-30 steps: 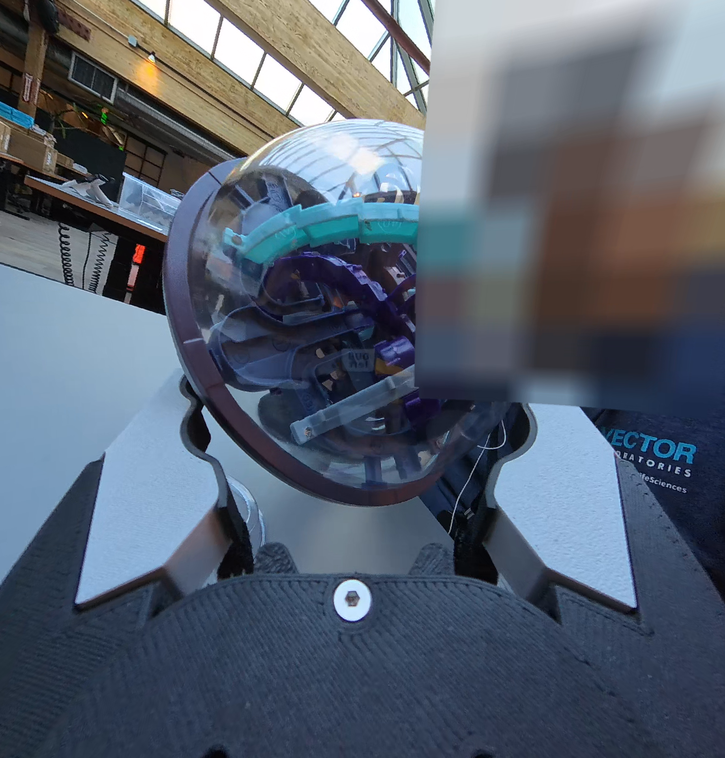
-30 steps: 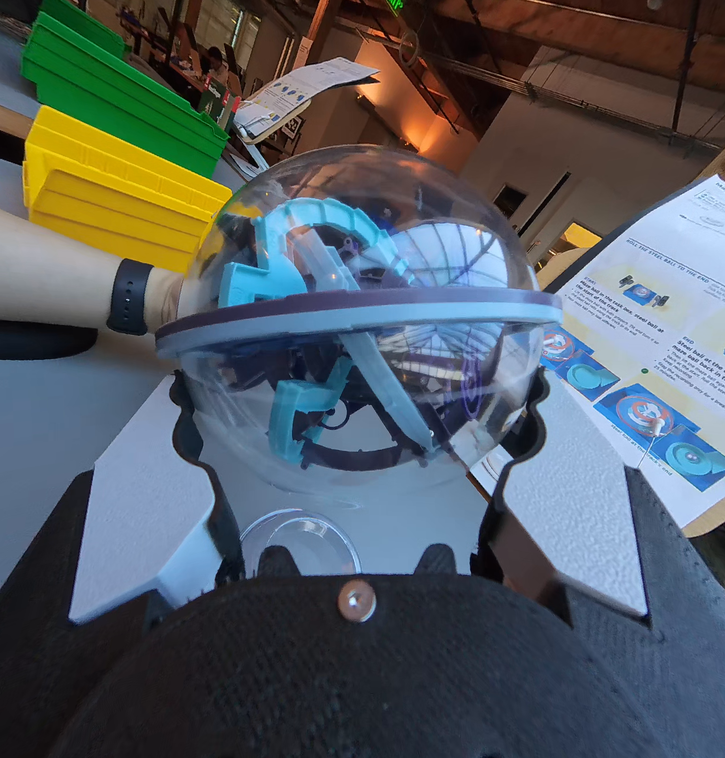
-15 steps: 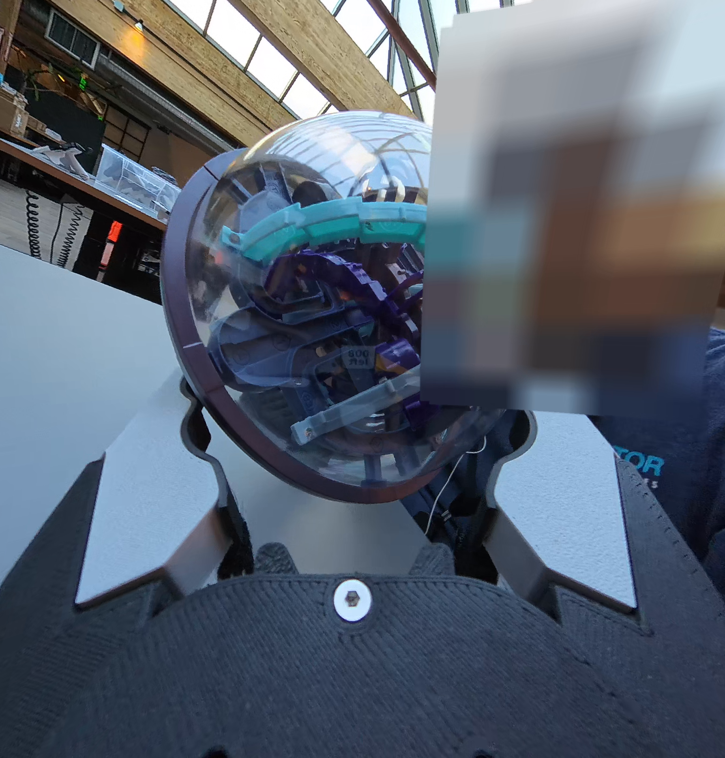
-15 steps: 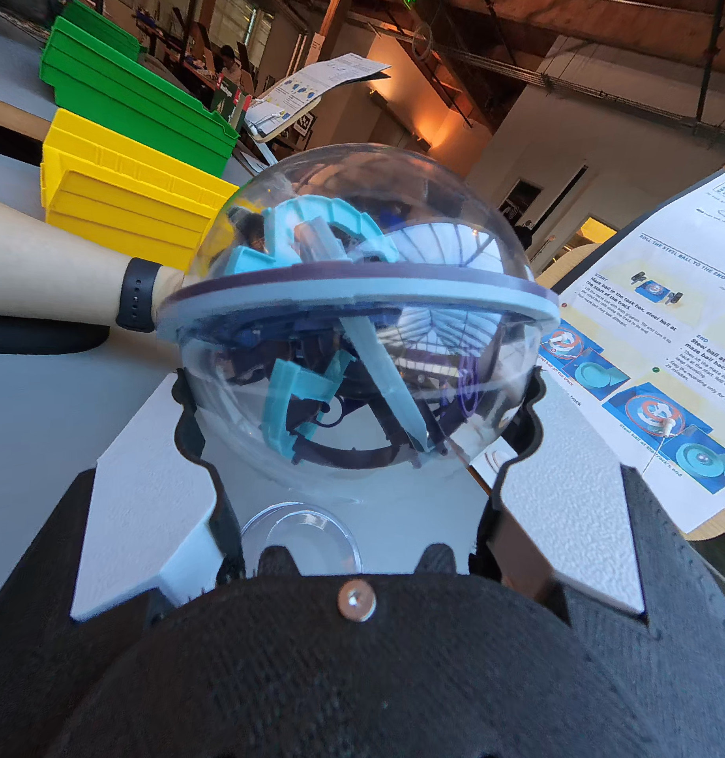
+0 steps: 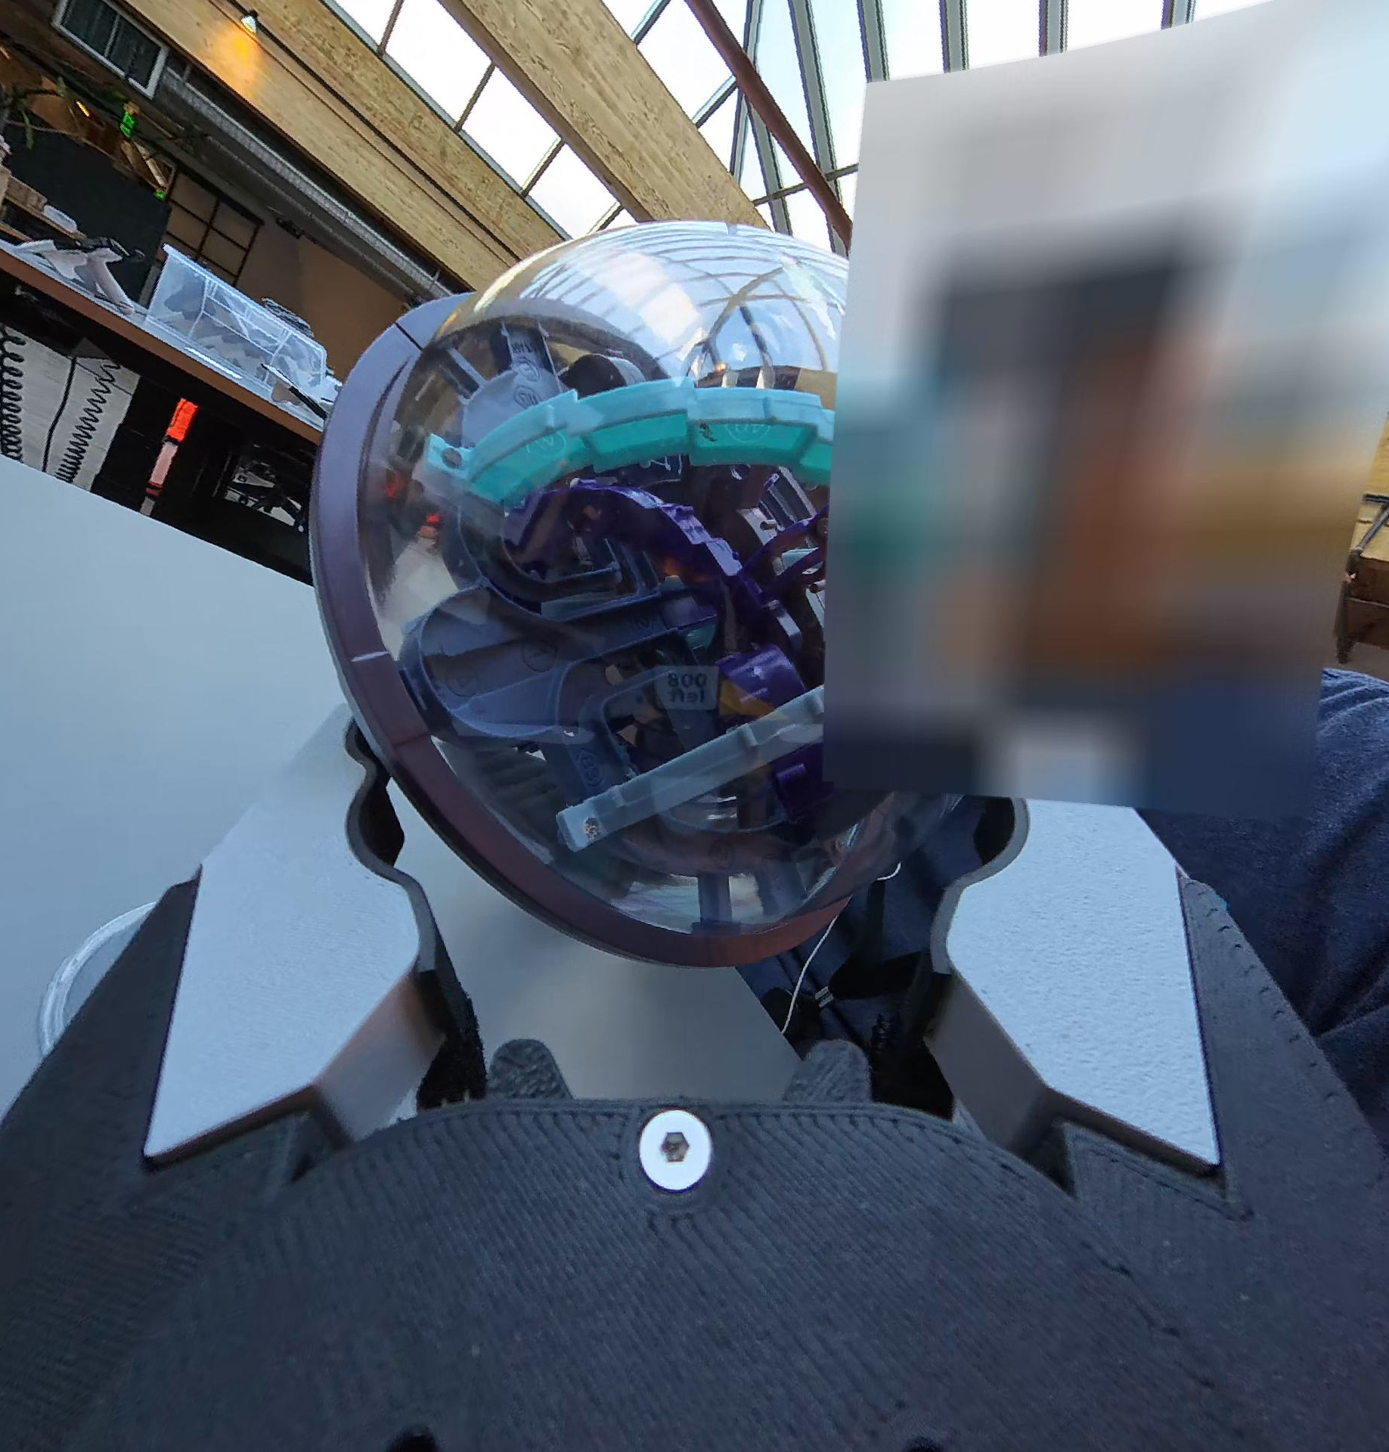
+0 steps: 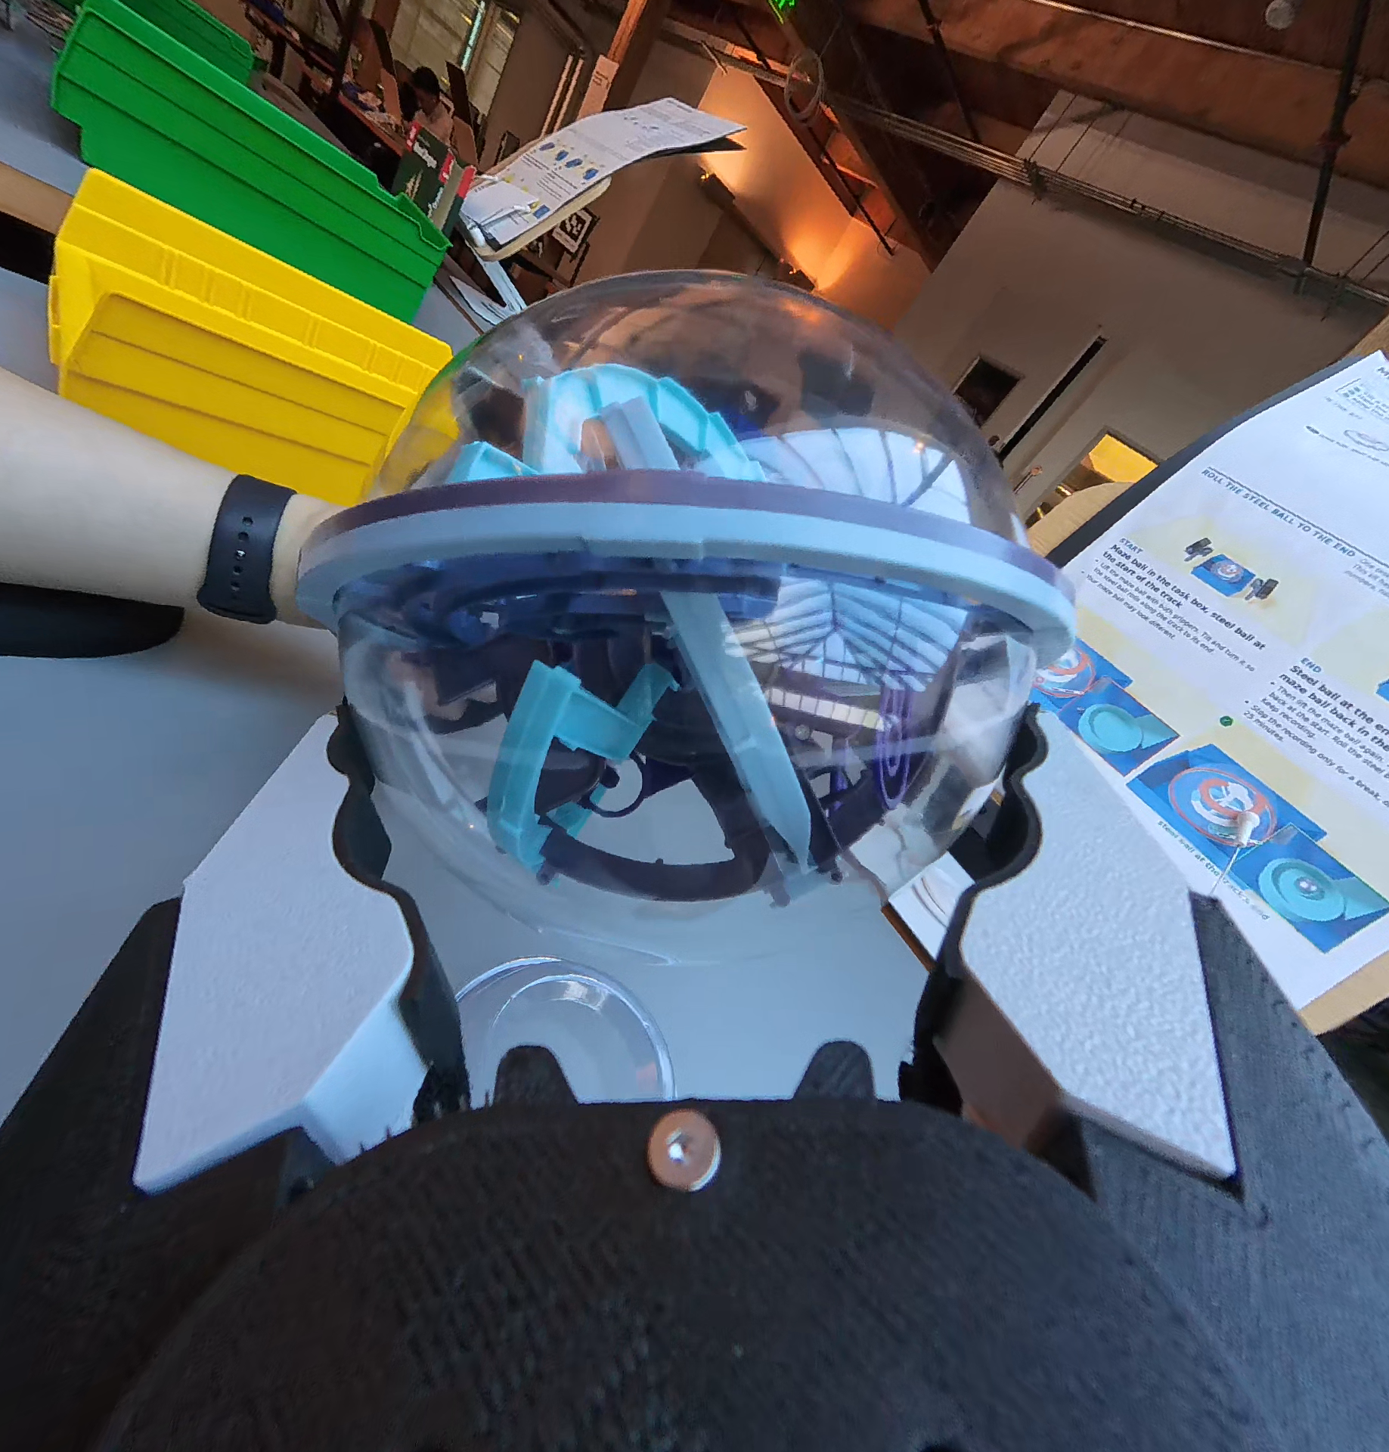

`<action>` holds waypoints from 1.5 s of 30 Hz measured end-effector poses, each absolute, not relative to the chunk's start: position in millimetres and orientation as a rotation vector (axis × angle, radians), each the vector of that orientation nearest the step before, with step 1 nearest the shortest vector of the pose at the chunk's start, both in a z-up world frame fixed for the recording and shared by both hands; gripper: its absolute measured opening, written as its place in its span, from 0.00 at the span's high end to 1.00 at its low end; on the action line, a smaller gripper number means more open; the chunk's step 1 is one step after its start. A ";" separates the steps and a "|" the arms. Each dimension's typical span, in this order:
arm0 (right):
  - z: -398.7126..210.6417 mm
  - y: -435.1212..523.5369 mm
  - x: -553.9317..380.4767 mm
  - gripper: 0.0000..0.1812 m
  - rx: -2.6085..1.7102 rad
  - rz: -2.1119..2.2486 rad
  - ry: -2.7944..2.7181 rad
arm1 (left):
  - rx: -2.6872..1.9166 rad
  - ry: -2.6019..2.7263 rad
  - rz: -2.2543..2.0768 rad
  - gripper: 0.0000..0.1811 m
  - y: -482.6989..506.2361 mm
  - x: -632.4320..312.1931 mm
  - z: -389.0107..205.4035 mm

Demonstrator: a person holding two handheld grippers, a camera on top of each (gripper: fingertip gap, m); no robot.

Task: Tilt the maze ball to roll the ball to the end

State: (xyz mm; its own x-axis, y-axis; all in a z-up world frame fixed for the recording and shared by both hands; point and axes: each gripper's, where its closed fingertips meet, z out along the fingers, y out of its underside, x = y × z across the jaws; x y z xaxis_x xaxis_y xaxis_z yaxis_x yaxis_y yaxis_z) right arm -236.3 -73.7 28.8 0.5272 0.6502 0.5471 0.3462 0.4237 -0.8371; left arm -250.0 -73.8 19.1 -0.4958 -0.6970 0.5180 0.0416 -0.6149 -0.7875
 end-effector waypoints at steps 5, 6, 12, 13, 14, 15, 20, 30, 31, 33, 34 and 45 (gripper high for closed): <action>29.3 -70.7 -233.7 0.15 -1.200 0.234 -1.030 | -1.207 0.955 -2.166 0.18 -68.6 -248.3 22.8; 29.5 -71.0 -233.7 0.16 -1.199 0.234 -1.030 | -1.199 0.934 -2.167 0.17 -66.4 -248.5 24.8; 29.7 -74.8 -238.2 0.18 -1.192 0.259 -1.023 | -1.192 0.909 -2.179 0.13 -65.4 -250.3 29.6; 29.8 -73.9 -237.6 0.18 -1.196 0.263 -1.018 | -1.197 0.898 -2.185 0.13 -64.5 -249.8 30.0; 29.8 -72.8 -236.7 0.18 -1.201 0.269 -1.010 | -1.205 0.883 -2.195 0.13 -63.5 -248.6 30.2; 29.8 -71.8 -236.0 0.17 -1.203 0.269 -1.007 | -1.215 0.873 -2.211 0.13 -63.4 -247.3 30.1; 30.5 -70.1 -234.1 0.15 -1.216 0.286 -0.994 | -1.250 0.799 -2.326 0.13 -64.4 -241.7 28.7; 23.3 -67.8 -235.5 0.14 -1.264 0.316 -0.998 | -1.296 0.679 -2.397 0.13 -63.2 -242.4 22.8; 23.2 -67.7 -235.6 0.14 -1.266 0.317 -0.996 | -1.297 0.675 -2.399 0.13 -63.1 -242.5 22.7; 23.4 -67.7 -235.8 0.14 -1.267 0.316 -0.993 | -1.296 0.672 -2.404 0.13 -63.0 -242.6 22.7; 23.5 -67.8 -235.8 0.14 -1.267 0.315 -0.991 | -1.295 0.670 -2.408 0.13 -63.0 -242.6 22.7; 17.8 -68.1 -236.3 0.14 -1.329 0.337 -0.968 | -1.308 0.582 -2.481 0.13 -62.4 -242.6 15.7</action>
State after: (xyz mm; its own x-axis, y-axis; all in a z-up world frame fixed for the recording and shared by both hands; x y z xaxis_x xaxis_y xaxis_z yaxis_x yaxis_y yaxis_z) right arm -236.3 -68.1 17.8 0.5870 0.7053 0.3975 0.3058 0.2614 -0.9155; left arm -242.6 -62.4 15.7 -0.5528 -0.4187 0.7205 0.0548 -0.8810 -0.4700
